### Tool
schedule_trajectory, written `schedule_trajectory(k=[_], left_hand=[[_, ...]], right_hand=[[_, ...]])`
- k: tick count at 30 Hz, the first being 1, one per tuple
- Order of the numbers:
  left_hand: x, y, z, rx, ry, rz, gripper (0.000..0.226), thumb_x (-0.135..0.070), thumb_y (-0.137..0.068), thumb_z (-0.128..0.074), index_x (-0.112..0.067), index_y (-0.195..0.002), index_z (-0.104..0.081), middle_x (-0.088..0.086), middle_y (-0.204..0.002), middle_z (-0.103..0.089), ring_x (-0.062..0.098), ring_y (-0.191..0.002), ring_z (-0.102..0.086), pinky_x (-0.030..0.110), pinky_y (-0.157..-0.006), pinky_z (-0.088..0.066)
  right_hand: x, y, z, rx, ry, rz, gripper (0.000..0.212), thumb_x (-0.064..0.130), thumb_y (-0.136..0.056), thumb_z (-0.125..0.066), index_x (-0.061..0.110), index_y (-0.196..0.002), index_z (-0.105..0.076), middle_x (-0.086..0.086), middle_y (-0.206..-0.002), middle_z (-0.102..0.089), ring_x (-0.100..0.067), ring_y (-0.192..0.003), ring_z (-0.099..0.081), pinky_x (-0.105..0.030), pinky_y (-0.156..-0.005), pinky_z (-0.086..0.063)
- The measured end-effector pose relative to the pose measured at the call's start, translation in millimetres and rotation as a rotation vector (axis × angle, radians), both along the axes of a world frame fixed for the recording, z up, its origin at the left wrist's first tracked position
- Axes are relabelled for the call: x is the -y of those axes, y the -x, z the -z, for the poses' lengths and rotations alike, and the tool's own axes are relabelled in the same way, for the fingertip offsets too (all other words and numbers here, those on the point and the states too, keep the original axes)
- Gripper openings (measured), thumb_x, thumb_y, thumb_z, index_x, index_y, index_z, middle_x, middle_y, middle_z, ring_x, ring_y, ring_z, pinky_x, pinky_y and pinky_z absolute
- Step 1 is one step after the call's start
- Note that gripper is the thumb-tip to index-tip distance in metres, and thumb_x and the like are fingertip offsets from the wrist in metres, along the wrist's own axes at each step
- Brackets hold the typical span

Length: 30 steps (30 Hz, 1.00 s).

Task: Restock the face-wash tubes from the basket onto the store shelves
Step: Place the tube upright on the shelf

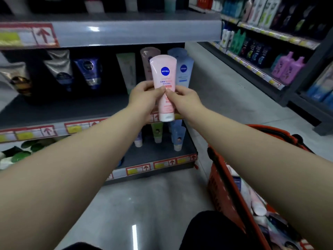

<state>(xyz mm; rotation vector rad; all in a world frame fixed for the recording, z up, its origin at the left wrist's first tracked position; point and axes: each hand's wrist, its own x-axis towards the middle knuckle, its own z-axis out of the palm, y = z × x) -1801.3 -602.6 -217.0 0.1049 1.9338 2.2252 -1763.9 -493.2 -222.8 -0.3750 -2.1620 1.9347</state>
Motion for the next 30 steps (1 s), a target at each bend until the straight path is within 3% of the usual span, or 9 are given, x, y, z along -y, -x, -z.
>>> schedule_trajectory(k=[4,7,10,18,23,30], left_hand=[[9.5,26.7,1.3,-0.076,0.047,-0.060,0.025,-0.001,-0.083,-0.066,-0.011,-0.105,-0.061,0.008,-0.102,-0.069,0.027,-0.097,-0.067,0.051,-0.085,-0.055],[10.7,47.1,3.5,-0.118,0.059,-0.088,0.025,-0.002,-0.083,-0.066,-0.015,-0.103,-0.063,0.008,-0.106,-0.069,0.025,-0.099,-0.067,0.050,-0.087,-0.055],[8.4,63.9,6.7,-0.139,0.049,-0.099,0.031,-0.001,-0.086,-0.062,-0.011,-0.115,-0.064,0.010,-0.112,-0.068,0.024,-0.103,-0.066,0.046,-0.092,-0.053],[6.8,91.3,28.3,-0.125,0.126,-0.038,0.044,-0.006,-0.092,-0.056,-0.021,-0.133,-0.054,0.002,-0.125,-0.063,0.017,-0.112,-0.060,0.036,-0.098,-0.049],[9.3,95.8,40.7,-0.149,0.174,0.010,0.052,-0.004,-0.090,-0.057,-0.018,-0.140,-0.046,0.003,-0.132,-0.058,0.015,-0.119,-0.055,0.033,-0.103,-0.046],[10.3,93.6,39.9,-0.164,0.224,0.056,0.056,0.000,-0.089,-0.056,-0.018,-0.140,-0.046,0.002,-0.131,-0.059,0.012,-0.116,-0.055,0.028,-0.101,-0.046]], right_hand=[[13.7,30.6,1.7,-0.038,-0.158,0.016,0.022,0.020,-0.093,-0.057,0.012,-0.113,-0.064,-0.005,-0.104,-0.068,-0.017,-0.094,-0.065,-0.034,-0.087,-0.055],[17.9,53.5,4.7,-0.064,-0.206,0.049,0.022,0.019,-0.094,-0.056,0.010,-0.113,-0.063,-0.007,-0.108,-0.067,-0.015,-0.092,-0.062,-0.024,-0.077,-0.052],[18.0,75.0,8.4,-0.085,-0.223,0.086,0.023,0.018,-0.094,-0.056,0.010,-0.115,-0.061,-0.005,-0.110,-0.066,-0.012,-0.092,-0.058,-0.014,-0.068,-0.044],[17.0,119.1,30.5,-0.044,-0.311,0.127,0.027,0.015,-0.093,-0.057,0.008,-0.118,-0.061,-0.011,-0.117,-0.066,-0.025,-0.107,-0.061,-0.039,-0.095,-0.049],[16.0,123.1,39.1,-0.011,-0.277,0.137,0.030,0.013,-0.094,-0.055,0.007,-0.123,-0.057,-0.009,-0.120,-0.064,-0.022,-0.108,-0.060,-0.029,-0.089,-0.048],[19.4,123.5,38.8,0.041,-0.319,0.135,0.032,0.015,-0.092,-0.057,0.007,-0.124,-0.055,-0.011,-0.120,-0.064,-0.025,-0.110,-0.060,-0.035,-0.094,-0.049]])
